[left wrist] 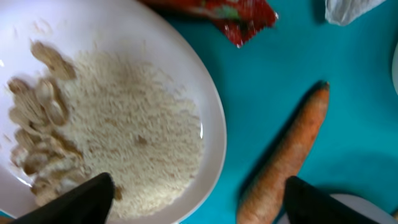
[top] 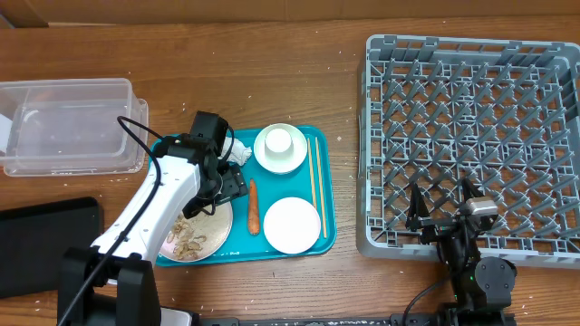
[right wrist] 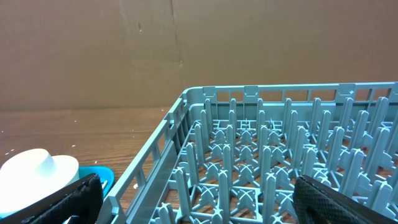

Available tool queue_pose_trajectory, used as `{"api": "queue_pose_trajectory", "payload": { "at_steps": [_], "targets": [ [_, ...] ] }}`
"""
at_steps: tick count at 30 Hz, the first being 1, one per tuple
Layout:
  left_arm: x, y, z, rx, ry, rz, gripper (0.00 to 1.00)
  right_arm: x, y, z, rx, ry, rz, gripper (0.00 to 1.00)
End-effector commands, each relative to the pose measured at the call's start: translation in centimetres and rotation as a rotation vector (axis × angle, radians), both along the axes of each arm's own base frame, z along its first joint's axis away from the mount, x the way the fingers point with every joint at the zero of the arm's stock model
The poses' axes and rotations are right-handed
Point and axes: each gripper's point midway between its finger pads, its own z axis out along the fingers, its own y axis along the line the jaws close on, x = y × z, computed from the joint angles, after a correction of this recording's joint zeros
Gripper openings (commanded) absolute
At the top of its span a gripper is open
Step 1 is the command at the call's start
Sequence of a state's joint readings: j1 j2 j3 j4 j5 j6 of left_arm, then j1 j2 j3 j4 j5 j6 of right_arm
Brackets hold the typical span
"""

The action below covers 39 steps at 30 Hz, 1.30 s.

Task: Sort waste into correct bins and load items into the dishwasher
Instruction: 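Move the left gripper over the white plate of rice, then grasp the white plate's rim with the left gripper and lift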

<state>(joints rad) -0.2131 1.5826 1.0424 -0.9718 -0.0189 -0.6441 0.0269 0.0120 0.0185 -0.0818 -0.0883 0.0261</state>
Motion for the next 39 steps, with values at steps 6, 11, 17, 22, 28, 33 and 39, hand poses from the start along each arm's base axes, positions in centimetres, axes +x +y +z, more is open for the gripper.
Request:
{"api": "queue_pose_trajectory", "payload": {
  "at_steps": [6,11,17,22,28,33,39],
  "targets": [
    [0.9,0.8,-0.8,0.071,-0.029,0.008,0.75,0.0,-0.1,-0.2,0.003,-0.002,-0.005,1.0],
    [1.0,-0.3,-2.6,0.072,0.008,-0.028,0.72,0.0,-0.1,-0.2,0.003,-0.002,-0.005,1.0],
    [0.8,-1.5,-4.4,0.081,0.046,-0.069,0.66,0.0,-0.1,-0.2,0.003,-0.002,-0.005,1.0],
    [0.7,-1.6,-5.1,0.089,0.06,-0.065,0.66,0.0,-0.1,-0.2,0.003,-0.002,-0.005,1.0],
    [0.5,-1.2,-6.0,0.114,0.084,-0.057,0.62,0.0,-0.1,-0.2,0.003,-0.002,-0.005,1.0],
    [0.6,-0.7,-6.1,0.144,0.084,-0.07,0.62,0.0,-0.1,-0.2,0.003,-0.002,-0.005,1.0],
    [0.7,0.0,-5.4,0.188,0.093,-0.086,0.64,0.0,-0.1,-0.2,0.003,-0.002,-0.005,1.0]
  ]
}}
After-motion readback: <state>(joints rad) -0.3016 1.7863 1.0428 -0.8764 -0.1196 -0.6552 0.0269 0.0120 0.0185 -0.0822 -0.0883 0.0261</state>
